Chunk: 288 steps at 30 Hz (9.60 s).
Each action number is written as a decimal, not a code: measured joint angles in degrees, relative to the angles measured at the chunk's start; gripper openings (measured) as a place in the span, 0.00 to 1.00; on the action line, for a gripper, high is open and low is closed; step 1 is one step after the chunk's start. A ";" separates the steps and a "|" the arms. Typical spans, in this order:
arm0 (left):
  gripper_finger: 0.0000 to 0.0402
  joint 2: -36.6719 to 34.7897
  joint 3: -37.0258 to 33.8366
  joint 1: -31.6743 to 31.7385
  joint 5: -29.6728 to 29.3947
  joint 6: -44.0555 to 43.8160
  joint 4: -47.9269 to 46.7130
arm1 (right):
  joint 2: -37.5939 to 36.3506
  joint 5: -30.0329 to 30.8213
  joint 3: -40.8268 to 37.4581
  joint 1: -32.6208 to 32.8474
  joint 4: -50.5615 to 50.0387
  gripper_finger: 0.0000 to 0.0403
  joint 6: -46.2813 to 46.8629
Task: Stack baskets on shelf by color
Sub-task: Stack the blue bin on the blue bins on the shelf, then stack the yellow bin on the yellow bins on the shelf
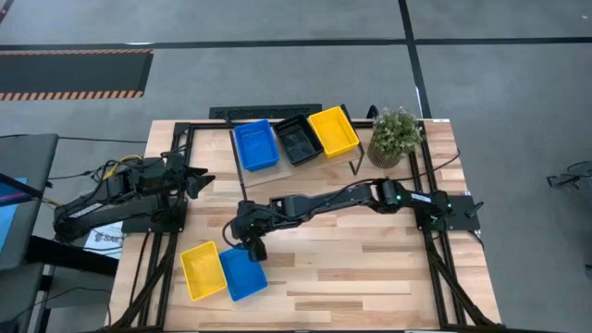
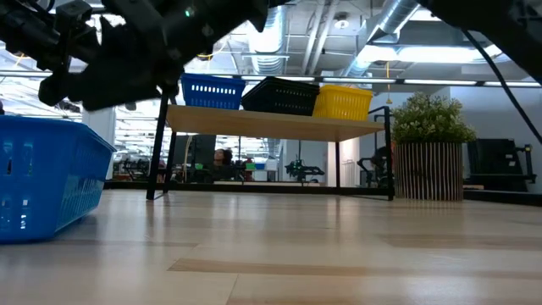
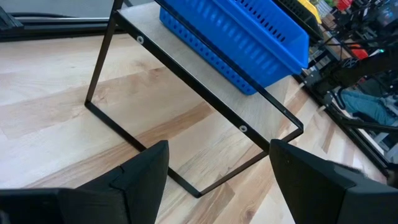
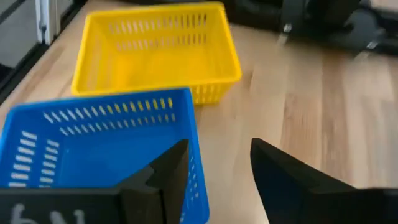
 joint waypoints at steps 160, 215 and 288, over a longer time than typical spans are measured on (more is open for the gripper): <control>0.66 0.01 0.00 0.00 -2.18 -0.01 -0.07 | -19.40 -2.69 7.93 -29.78 -14.69 0.48 -22.95; 0.66 29.38 0.02 -23.39 20.12 -5.05 0.13 | -41.06 20.53 7.52 -3.43 -23.39 0.30 -16.97; 0.66 64.56 50.92 -40.82 -11.42 17.80 -19.74 | -47.53 35.27 -20.28 3.51 -63.01 0.41 43.85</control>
